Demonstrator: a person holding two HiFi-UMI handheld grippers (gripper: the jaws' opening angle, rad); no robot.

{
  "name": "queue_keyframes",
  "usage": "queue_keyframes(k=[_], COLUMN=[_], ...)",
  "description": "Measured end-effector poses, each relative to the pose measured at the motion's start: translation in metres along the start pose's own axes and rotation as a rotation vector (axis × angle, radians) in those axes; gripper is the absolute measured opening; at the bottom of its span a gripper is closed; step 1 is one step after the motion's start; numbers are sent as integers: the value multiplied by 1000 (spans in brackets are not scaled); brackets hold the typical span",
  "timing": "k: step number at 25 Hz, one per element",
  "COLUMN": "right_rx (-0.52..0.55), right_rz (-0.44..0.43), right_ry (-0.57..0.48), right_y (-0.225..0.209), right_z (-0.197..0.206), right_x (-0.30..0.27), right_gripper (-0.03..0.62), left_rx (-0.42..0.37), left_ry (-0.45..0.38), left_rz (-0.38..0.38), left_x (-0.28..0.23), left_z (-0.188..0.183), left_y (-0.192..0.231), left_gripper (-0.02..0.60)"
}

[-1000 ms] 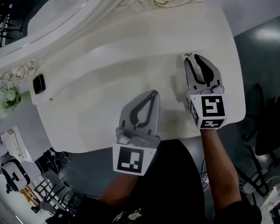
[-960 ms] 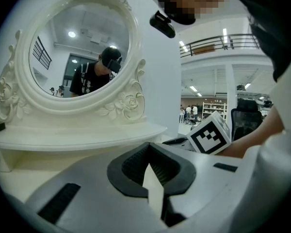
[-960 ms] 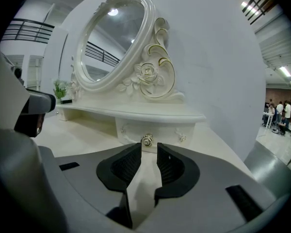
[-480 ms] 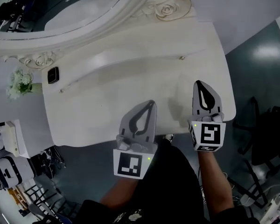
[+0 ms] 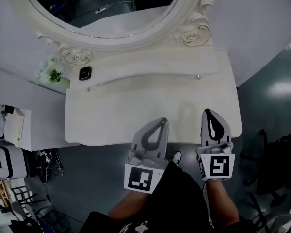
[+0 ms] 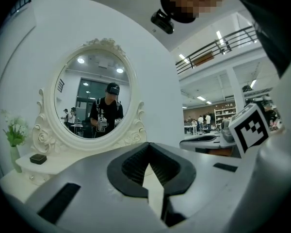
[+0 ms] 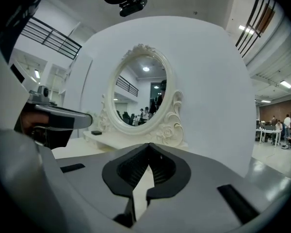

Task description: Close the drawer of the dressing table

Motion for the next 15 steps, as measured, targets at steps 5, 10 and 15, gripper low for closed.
queue_keyframes(k=[5,10,15], right_rx=[30,37,33], right_rz=[-58,-49,-31], right_ry=[-25,-72,-122], right_y=[24,38,56], right_z=[-18,-39,-61], right_x=[13,22,27], right_gripper=[-2,-1,-1], left_rx=[-47,-75,-85], left_ry=[-44,-85,-105], left_rz=[2,-3,-8], left_x=[13,21,39], left_z=[-18,-37,-47], left_y=[7,27,52], left_gripper=[3,2,2])
Point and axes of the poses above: the fingertips, and each gripper's own axes: x backward along the fingers, y to its left, z out of its underside, the point moved 8 cm from there along x, backward along the fingers, and after that the axes turned 10 degrees about -x, right-handed, at the moved point
